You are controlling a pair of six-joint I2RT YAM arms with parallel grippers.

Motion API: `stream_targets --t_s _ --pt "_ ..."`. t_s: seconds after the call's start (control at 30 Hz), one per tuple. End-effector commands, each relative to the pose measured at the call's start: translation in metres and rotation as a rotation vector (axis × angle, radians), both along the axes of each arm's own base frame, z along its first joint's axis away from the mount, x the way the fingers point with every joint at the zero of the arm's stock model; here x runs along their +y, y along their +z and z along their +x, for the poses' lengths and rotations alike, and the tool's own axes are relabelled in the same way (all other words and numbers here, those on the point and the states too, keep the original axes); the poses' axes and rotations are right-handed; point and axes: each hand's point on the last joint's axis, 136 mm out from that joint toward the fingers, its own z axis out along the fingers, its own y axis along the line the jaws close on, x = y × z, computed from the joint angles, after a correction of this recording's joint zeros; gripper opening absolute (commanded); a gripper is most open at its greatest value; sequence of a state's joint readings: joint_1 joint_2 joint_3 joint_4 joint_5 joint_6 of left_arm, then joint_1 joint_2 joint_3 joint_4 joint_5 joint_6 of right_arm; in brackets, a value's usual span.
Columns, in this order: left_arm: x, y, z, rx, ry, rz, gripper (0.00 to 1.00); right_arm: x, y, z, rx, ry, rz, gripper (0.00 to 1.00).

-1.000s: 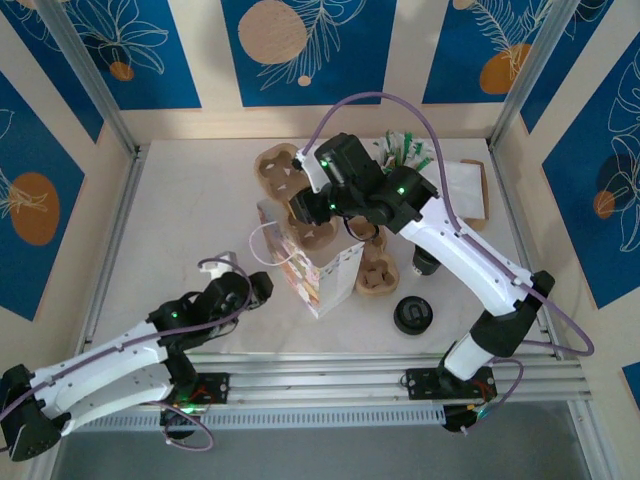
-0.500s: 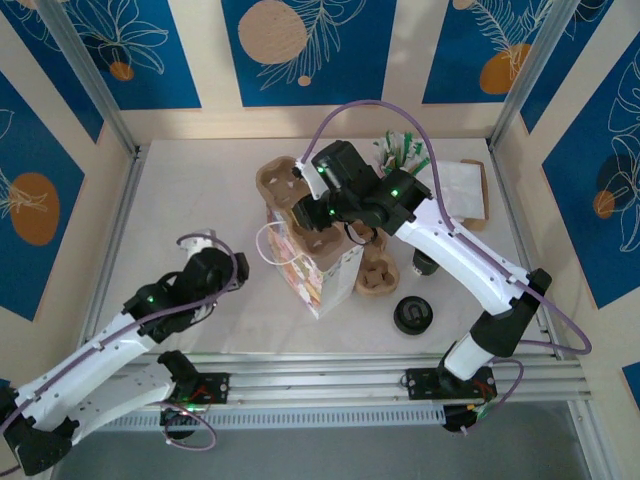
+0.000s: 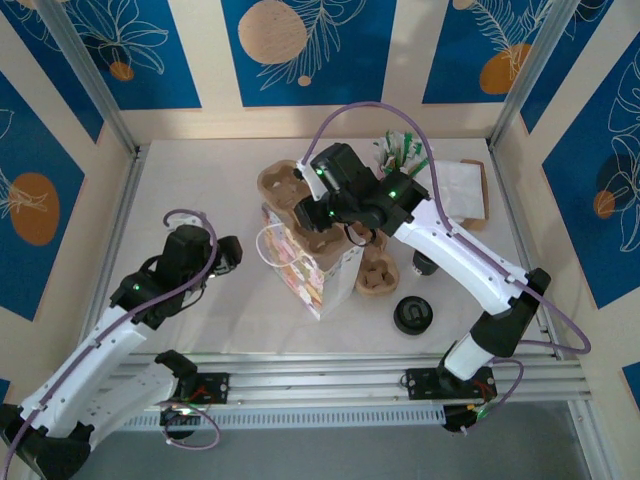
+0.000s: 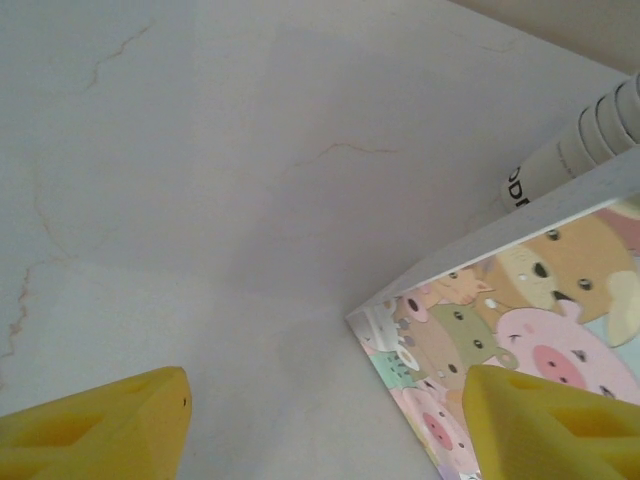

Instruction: Pack the takeout coffee

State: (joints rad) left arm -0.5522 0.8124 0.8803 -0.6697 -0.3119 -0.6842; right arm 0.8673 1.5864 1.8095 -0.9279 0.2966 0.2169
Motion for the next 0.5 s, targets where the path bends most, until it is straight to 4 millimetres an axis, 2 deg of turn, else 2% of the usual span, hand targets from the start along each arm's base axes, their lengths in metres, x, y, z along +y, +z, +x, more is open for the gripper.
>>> stream_targets --t_s 0.0,0.23,0.47 --pt "-0.007 0.024 0.006 -0.051 -0.043 -0.03 0.73 -0.004 0.02 0.001 -0.059 -0.016 0.045 0.33" --pt "-0.012 0.047 0.009 -0.087 -0.08 -0.04 0.75 -0.007 0.025 0.004 -0.066 -0.02 0.088 0.33" --pt "-0.02 0.071 0.014 -0.128 -0.148 -0.018 0.8 -0.005 0.009 -0.003 -0.039 0.009 0.094 0.33"
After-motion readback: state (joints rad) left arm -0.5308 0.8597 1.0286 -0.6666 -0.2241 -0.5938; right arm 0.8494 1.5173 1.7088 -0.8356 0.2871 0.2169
